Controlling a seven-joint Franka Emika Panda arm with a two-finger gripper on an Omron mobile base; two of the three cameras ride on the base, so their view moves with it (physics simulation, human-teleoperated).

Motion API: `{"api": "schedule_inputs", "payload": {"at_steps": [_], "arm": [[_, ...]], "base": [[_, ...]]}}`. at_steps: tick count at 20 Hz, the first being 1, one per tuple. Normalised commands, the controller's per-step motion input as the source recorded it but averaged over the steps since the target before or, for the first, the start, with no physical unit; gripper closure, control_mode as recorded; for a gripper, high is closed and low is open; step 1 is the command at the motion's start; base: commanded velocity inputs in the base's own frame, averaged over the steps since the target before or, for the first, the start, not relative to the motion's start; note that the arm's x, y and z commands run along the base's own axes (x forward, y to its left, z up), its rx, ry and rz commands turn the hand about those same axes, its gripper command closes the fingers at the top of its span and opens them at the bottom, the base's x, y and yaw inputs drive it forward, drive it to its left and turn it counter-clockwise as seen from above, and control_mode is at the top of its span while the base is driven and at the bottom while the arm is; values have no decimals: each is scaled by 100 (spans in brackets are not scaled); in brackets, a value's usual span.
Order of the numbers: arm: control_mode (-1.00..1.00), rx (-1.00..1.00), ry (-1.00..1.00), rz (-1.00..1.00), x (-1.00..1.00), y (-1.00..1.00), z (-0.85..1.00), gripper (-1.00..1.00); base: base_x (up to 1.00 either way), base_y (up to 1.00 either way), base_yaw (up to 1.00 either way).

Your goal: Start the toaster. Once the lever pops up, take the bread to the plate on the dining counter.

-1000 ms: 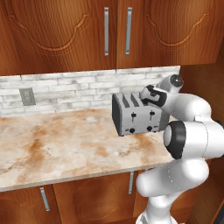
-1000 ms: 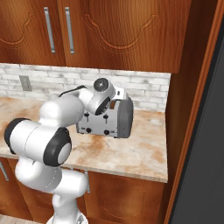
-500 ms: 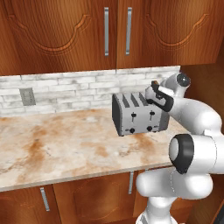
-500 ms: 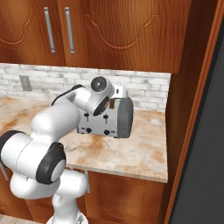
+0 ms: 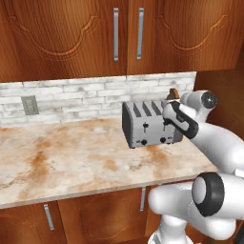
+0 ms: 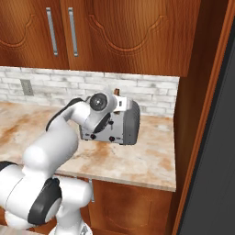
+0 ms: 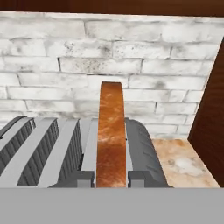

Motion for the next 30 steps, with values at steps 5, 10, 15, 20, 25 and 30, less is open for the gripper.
{"api": "schedule_inputs", "payload": {"at_steps": [5,10,15,20,25,30], "arm": [[-100,0,1,-1,-94,0,42,100],[-100,0,11,-1,-89,0,32,100],[-100,0,15,-1,-78,8,12,100],[-100,0,3,0,-48,23,5,100],[-100,1,3,0,-41,34,20,100],[-100,0,16,0,-50,33,36,100]], "base": [[0,0,0],[0,0,0],[0,0,0],[0,0,0],[0,0,0],[0,0,0]]}}
